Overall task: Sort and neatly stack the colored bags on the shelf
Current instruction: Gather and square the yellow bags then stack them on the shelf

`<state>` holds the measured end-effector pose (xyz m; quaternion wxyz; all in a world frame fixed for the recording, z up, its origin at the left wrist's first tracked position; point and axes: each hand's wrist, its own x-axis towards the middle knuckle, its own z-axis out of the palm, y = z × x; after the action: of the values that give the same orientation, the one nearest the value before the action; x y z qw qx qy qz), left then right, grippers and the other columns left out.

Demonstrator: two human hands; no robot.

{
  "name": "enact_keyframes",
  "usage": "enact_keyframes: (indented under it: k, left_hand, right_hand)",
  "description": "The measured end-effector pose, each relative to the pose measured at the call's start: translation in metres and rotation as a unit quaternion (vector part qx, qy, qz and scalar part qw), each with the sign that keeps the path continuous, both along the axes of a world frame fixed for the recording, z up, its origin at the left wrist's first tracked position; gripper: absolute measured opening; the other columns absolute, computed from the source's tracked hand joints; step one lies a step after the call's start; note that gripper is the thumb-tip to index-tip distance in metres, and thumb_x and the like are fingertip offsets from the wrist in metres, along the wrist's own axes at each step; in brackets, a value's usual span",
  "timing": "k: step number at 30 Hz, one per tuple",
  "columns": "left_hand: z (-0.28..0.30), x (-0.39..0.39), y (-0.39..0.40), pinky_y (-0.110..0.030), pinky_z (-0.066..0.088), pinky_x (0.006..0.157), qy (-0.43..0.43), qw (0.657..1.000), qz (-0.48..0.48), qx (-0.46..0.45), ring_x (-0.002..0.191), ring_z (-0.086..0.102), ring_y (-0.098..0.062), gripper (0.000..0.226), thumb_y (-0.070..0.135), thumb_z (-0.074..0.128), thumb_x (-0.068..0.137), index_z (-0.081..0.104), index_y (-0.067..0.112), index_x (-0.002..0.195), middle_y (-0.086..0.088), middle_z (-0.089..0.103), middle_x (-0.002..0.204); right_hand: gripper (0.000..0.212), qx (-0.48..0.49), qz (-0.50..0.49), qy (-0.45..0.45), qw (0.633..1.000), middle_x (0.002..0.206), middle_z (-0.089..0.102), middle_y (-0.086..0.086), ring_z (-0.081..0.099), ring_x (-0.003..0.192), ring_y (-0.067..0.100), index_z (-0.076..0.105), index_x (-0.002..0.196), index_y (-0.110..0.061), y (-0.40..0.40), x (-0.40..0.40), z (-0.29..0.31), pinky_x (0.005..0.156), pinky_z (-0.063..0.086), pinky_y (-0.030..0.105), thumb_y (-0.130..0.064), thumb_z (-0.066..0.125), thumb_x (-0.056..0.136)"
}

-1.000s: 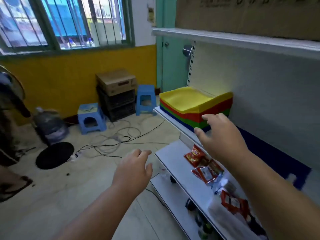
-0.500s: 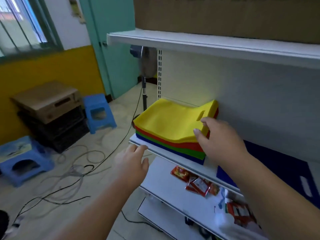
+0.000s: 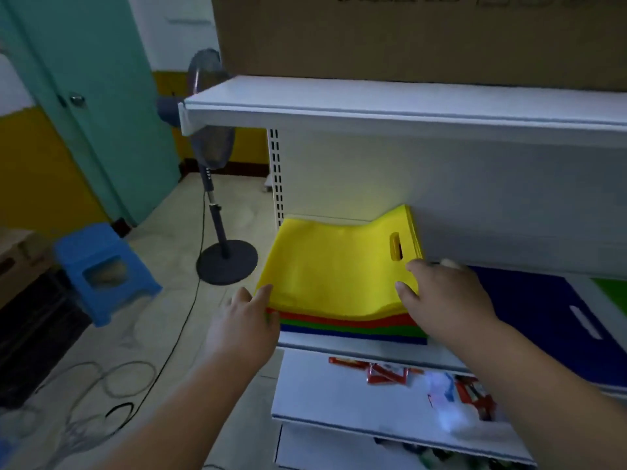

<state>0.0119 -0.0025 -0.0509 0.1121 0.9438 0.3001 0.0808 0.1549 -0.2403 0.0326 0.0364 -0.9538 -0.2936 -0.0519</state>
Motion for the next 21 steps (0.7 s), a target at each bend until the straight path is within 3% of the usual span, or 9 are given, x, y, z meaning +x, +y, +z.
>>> enact_keyframes:
  k: [3,8,13,16,19,21]
  left_hand:
    - [-0.003,-0.001,0.019,-0.032,0.046,0.071,-0.02,0.999,-0.026,-0.01,0.086,0.052,-0.022,0.038,0.043,0.041,0.097,0.046,0.034,0.134,0.001,0.038,0.1]
    - [-0.003,-0.002,0.041,-0.026,0.041,0.068,-0.099,0.99,-0.026,-0.096,0.081,0.053,-0.016,0.026,0.039,0.048,0.098,0.063,0.029,0.117,-0.003,0.051,0.118]
    - [0.011,0.011,0.054,-0.032,0.048,0.062,-0.129,0.979,-0.004,-0.157,0.071,0.056,-0.014,0.013,0.028,0.054,0.096,0.064,0.019,0.093,0.002,0.06,0.091]
    - [0.014,0.011,0.059,-0.033,0.048,0.058,-0.139,0.971,0.007,-0.196,0.066,0.057,-0.018,0.003,0.02,0.06,0.092,0.059,0.019,0.089,0.002,0.059,0.076]
    - [0.014,0.008,0.065,-0.028,0.043,0.053,-0.124,0.953,0.002,-0.275,0.064,0.054,-0.019,0.02,0.011,0.061,0.09,0.05,0.023,0.103,-0.001,0.056,0.082]
    - [0.011,0.005,0.071,-0.03,0.041,0.052,-0.094,0.946,-0.019,-0.31,0.061,0.05,-0.02,0.027,0.008,0.057,0.092,0.048,0.027,0.109,-0.004,0.054,0.084]
  right_hand:
    - [0.043,-0.013,-0.045,-0.013,0.999,0.095,0.059,0.006,0.049,0.097,0.023,0.054,0.124,-0.021,0.011,-0.01,0.001,0.074,0.043,0.032,-0.051,0.037,0.099]
    - [0.04,0.002,-0.059,-0.026,0.998,0.069,0.035,-0.004,0.036,0.079,0.018,0.061,0.117,-0.02,0.022,-0.025,-0.01,0.067,0.034,0.031,-0.049,0.041,0.098]
    - [0.035,0.06,-0.075,-0.06,0.994,0.065,0.055,-0.001,0.047,0.081,0.025,0.066,0.104,-0.014,0.016,-0.028,-0.02,0.063,0.041,0.034,-0.044,0.049,0.093]
    - [0.029,0.106,-0.083,-0.056,0.989,0.058,0.044,-0.007,0.048,0.076,0.026,0.069,0.1,-0.011,0.016,-0.038,-0.027,0.06,0.045,0.035,-0.037,0.059,0.091]
    - [0.034,0.156,-0.124,-0.053,0.979,0.082,0.061,0.005,0.054,0.081,0.028,0.066,0.111,-0.011,0.015,-0.049,-0.033,0.065,0.047,0.036,-0.037,0.061,0.09]
    - [0.042,0.14,-0.17,-0.035,0.975,0.099,0.057,0.008,0.056,0.08,0.028,0.057,0.123,-0.015,0.014,-0.05,-0.037,0.065,0.047,0.036,-0.042,0.058,0.091]
